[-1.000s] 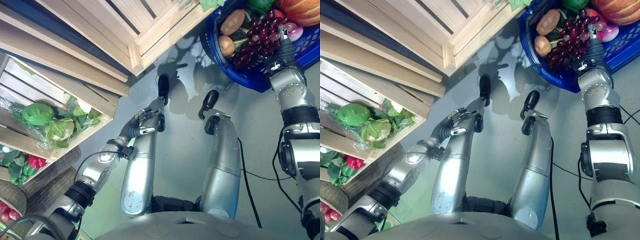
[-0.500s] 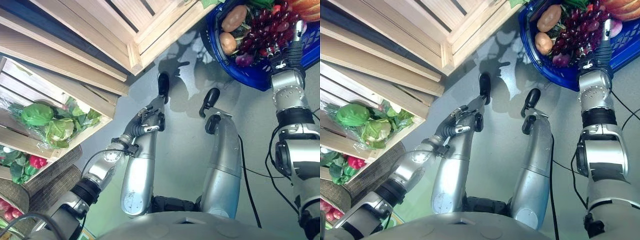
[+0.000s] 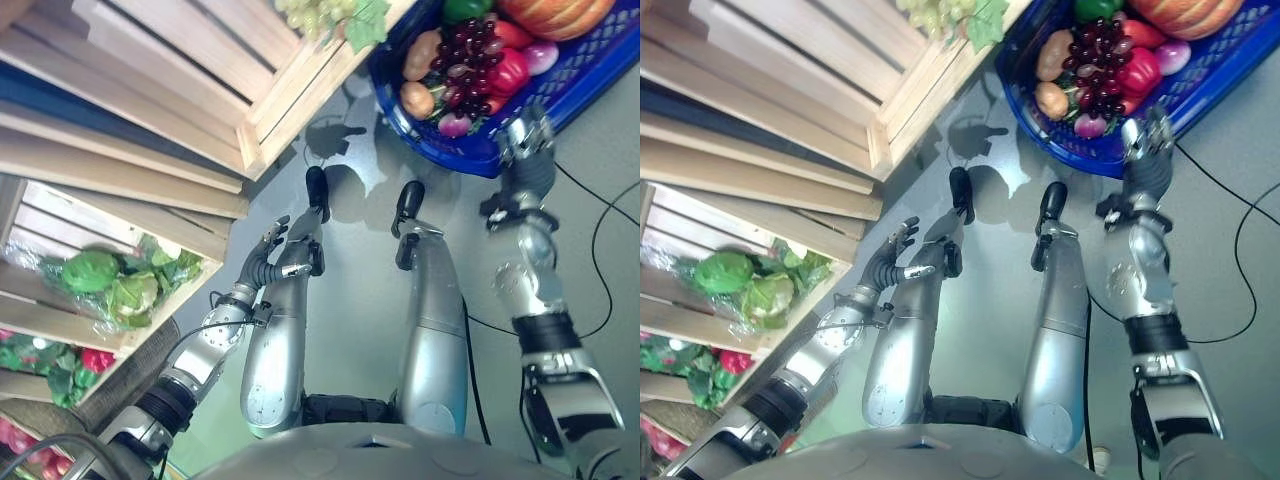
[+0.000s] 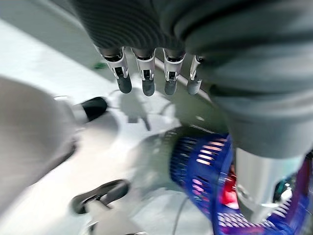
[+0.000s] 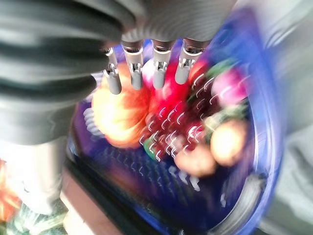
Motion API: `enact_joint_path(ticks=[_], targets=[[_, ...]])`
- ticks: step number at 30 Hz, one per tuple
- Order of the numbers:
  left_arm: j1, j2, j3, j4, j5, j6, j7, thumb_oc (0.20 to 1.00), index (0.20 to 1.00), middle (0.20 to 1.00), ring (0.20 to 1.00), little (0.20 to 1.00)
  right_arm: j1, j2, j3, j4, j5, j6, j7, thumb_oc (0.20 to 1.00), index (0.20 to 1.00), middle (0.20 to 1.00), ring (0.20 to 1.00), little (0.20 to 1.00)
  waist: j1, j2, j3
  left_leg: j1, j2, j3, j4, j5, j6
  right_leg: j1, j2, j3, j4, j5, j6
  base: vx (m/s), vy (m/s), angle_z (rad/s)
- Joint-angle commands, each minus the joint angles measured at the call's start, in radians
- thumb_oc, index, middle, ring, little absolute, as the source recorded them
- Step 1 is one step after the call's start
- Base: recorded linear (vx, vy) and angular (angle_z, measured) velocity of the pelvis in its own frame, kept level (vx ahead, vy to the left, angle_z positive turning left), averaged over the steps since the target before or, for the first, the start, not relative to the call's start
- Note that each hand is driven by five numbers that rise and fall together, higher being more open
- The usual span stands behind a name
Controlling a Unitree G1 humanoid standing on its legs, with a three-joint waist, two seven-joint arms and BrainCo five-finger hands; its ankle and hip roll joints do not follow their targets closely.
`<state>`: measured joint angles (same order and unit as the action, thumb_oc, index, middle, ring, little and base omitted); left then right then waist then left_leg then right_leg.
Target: Pick up fruits and vegetables into the basket
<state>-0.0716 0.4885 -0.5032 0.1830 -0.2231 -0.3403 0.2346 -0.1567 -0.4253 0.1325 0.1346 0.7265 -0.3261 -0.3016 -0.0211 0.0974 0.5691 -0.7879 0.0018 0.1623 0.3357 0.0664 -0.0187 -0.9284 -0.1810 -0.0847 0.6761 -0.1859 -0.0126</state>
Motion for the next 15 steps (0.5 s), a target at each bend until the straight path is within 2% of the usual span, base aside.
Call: enact_joint_path(ticks=[1, 5, 10, 13, 15], targets=[[0.093, -0.007, 0.003, -0.055, 0.069, -0.117, 0.053, 1.0, 1.0, 1.0, 1.0, 1.0, 0.084, -0.055, -0.005, -0.037, -0.112, -0.1, 0.0, 1.0, 1.0, 1.0, 1.0, 1.0, -0.054, 0.08, -0.049, 0.073, -0.022, 0.023, 0.066, -0.164, 0.025, 0.081, 0.097, -0.053, -0.107, 0.033, 0.024, -0.04, 0.114, -0.26], [0.092, 0.029, 0.047, -0.133, 0.141, -0.16, 0.128, 1.0, 1.0, 1.0, 1.0, 1.0, 0.153, -0.082, 0.016, -0.108, -0.217, -0.127, -0.025, 1.0, 1.0, 1.0, 1.0, 1.0, -0.076, 0.072, -0.049, 0.133, -0.019, 0.047, 0.061, -0.176, 0.024, 0.136, 0.093, -0.048, -0.125, 0.03, 0.035, -0.02, 0.061, -0.23], [0.073, 0.072, 0.123, -0.228, 0.27, -0.193, 0.25, 1.0, 1.0, 1.0, 1.0, 1.0, 0.185, -0.119, 0.035, -0.148, -0.328, -0.124, -0.058, 1.0, 1.0, 1.0, 1.0, 1.0, -0.089, 0.066, -0.049, 0.194, -0.02, 0.061, 0.062, -0.188, 0.02, 0.196, 0.085, -0.043, -0.141, 0.026, 0.045, -0.01, 0.023, -0.09], [0.048, 0.104, 0.192, -0.289, 0.422, -0.185, 0.356, 1.0, 1.0, 1.0, 1.0, 1.0, 0.197, -0.13, 0.033, -0.149, -0.335, -0.121, -0.043, 1.0, 1.0, 1.0, 1.0, 1.0, -0.093, 0.063, -0.049, 0.226, -0.022, 0.066, 0.057, -0.191, 0.018, 0.227, 0.079, -0.045, -0.15, 0.024, 0.05, 0.0, -0.003, -0.03], [0.03, 0.12, 0.235, -0.322, 0.52, -0.151, 0.417, 1.0, 1.0, 1.0, 1.0, 1.0, 0.208, -0.133, 0.03, -0.147, -0.338, -0.124, -0.029, 1.0, 1.0, 1.0, 1.0, 1.0, -0.096, 0.061, -0.049, 0.242, -0.022, 0.068, 0.054, -0.192, 0.015, 0.244, 0.076, -0.046, -0.155, 0.02, 0.052, 0.0, 0.0, 0.0]])
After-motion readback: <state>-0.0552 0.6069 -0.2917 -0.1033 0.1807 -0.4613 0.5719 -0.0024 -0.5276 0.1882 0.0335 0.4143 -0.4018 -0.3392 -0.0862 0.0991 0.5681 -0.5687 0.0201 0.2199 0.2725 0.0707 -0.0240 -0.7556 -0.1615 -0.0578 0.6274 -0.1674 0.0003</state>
